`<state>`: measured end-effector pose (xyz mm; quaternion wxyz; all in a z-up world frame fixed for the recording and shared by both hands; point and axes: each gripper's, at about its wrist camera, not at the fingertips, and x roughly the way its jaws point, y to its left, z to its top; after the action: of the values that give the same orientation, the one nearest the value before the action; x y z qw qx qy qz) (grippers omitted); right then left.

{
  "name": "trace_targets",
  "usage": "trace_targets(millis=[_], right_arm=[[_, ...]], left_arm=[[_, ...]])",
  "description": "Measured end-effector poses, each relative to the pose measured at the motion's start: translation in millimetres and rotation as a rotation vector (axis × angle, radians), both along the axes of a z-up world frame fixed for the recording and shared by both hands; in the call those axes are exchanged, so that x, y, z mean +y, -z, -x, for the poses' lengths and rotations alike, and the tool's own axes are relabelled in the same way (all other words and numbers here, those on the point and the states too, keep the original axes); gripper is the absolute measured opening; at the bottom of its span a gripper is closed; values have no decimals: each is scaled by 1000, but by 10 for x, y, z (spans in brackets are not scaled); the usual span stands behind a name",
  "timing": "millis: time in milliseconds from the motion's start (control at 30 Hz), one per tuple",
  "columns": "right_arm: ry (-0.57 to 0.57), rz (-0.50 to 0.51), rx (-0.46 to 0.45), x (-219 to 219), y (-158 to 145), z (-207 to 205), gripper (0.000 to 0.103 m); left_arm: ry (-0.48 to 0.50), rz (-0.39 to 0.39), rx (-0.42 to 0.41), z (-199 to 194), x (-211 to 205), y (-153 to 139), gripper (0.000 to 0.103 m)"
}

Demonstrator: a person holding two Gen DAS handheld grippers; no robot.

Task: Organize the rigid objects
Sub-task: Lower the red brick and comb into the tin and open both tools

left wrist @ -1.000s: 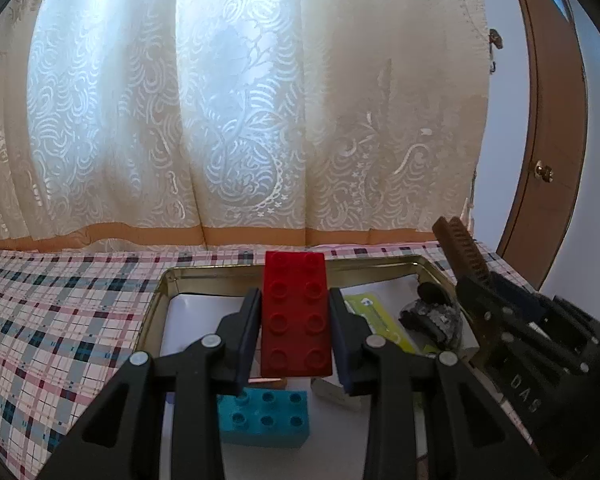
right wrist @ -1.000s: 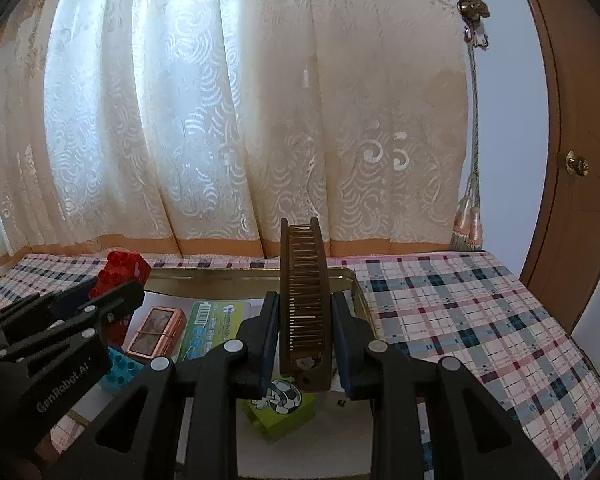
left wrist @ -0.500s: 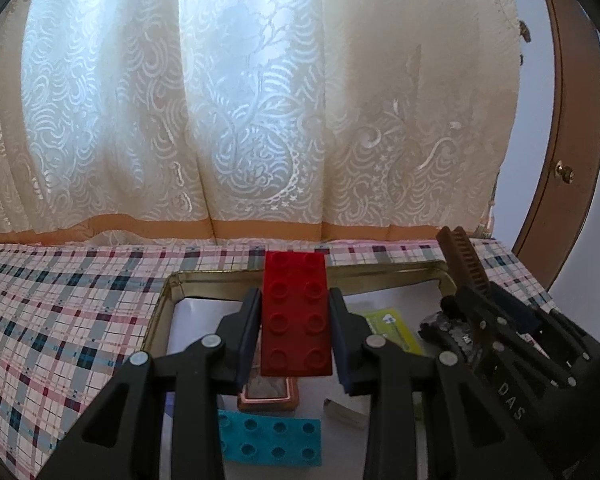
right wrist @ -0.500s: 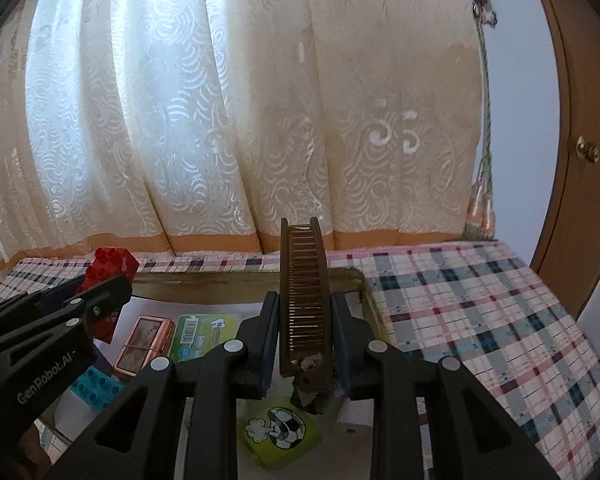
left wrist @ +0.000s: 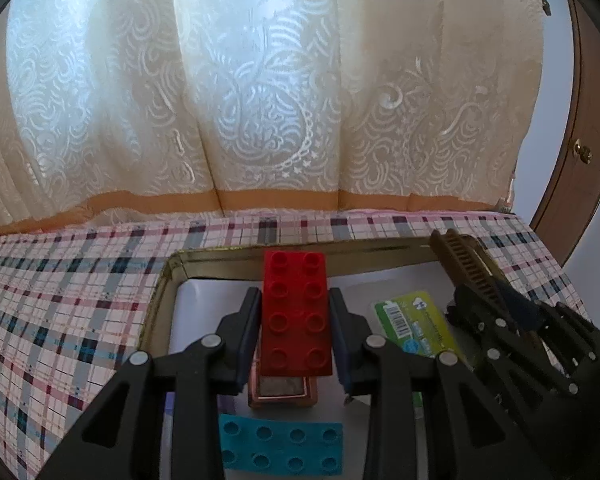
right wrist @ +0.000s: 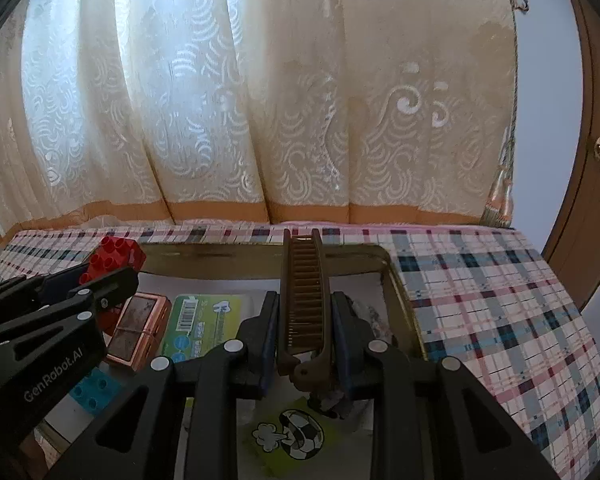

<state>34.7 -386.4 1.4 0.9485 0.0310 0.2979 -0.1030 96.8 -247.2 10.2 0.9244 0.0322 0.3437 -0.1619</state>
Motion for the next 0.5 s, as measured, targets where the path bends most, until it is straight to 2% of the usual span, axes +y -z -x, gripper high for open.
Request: trace_targets(millis=[500], right_arm=[[-25, -28, 104, 27, 41, -159, 28]], left_arm=[[8, -41, 56, -91, -55, 81, 32]])
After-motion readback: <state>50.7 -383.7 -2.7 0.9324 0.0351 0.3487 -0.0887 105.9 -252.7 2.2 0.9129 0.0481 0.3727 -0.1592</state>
